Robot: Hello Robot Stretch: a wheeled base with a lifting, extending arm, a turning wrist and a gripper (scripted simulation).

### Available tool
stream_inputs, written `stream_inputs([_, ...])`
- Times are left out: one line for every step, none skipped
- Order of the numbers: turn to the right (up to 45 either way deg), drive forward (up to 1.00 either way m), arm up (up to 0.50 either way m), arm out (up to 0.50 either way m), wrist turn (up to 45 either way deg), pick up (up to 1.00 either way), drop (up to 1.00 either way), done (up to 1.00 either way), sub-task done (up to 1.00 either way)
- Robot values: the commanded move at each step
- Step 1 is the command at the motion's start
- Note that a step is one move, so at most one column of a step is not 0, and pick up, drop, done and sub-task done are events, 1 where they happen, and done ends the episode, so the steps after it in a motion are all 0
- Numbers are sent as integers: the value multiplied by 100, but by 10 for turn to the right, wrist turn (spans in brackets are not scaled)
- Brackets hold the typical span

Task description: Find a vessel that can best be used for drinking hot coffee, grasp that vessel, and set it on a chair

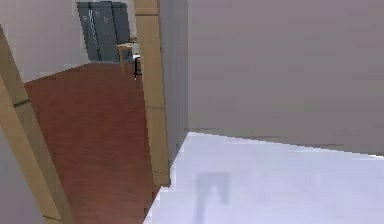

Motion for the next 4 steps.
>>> stream_inputs([-90, 0, 0, 0, 0, 0, 0, 0, 0])
stream_inputs([0, 100, 0, 0, 0, 0, 0, 0, 0])
stream_inputs([-450, 0, 0, 0, 0, 0, 0, 0, 0])
stream_inputs([-210, 0, 0, 0, 0, 0, 0, 0, 0])
